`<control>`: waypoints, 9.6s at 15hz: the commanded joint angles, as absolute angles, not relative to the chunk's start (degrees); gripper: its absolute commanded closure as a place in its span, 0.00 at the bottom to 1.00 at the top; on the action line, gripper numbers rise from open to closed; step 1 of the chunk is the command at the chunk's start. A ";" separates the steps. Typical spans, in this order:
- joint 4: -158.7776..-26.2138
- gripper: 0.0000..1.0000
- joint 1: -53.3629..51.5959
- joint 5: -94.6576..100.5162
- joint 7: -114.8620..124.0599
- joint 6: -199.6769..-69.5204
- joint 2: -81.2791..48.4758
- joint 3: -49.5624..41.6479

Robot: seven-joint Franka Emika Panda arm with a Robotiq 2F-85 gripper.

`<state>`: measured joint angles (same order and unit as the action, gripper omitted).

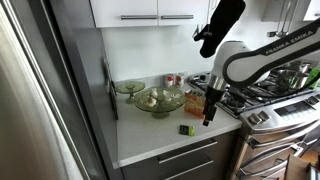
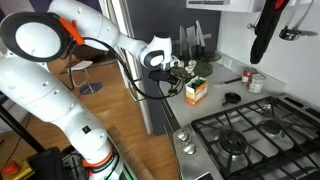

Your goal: Pick up a green and black sachet and put it in them orange sachet pack

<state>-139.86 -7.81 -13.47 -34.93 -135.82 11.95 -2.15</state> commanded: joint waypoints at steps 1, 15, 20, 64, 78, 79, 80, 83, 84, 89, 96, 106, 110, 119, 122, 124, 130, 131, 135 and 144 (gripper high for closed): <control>-141.83 0.00 -8.43 -17.53 -38.75 -145.53 7.88 -2.24; -140.98 0.00 -8.62 -37.97 -60.08 -161.88 -2.76 1.15; -140.00 0.00 -8.14 -42.12 -63.71 -163.61 -5.41 1.49; -137.39 0.00 -4.67 -14.95 -60.56 -142.30 0.97 -0.44; -131.40 0.13 -1.72 -12.44 -76.01 -147.52 -7.44 2.20; -131.27 0.13 -1.44 -12.08 -76.49 -147.73 -7.70 2.29; -131.26 0.17 -1.20 -11.62 -76.72 -147.88 -7.84 2.34; -131.21 0.39 -0.62 -10.19 -77.08 -147.83 -8.20 2.44; -131.18 0.47 -0.48 -9.83 -77.17 -147.78 -8.32 2.49; -131.12 0.81 -0.29 -9.49 -77.88 -147.49 -8.30 2.95; -131.54 1.00 -0.17 -8.82 -77.77 -146.66 -7.10 3.08; -132.67 1.00 -0.92 -0.20 -70.48 -132.64 4.79 1.86; -131.69 1.00 -1.32 2.97 -67.04 -124.65 8.52 1.85; -130.62 1.00 -1.88 2.60 -66.15 -125.09 9.04 1.35; -127.11 1.00 -2.08 7.28 -70.46 -120.21 8.78 1.61; -124.53 1.00 -2.39 9.35 -73.72 -116.75 8.47 1.67; -115.76 1.00 -3.13 15.82 -82.34 -106.29 5.75 2.31; -114.49 1.00 -3.17 16.49 -83.43 -105.01 5.27 2.39; -110.03 1.00 -2.92 19.60 -85.59 -101.70 2.85 2.46; -103.97 1.00 -1.60 22.53 -85.32 -99.09 -1.70 1.59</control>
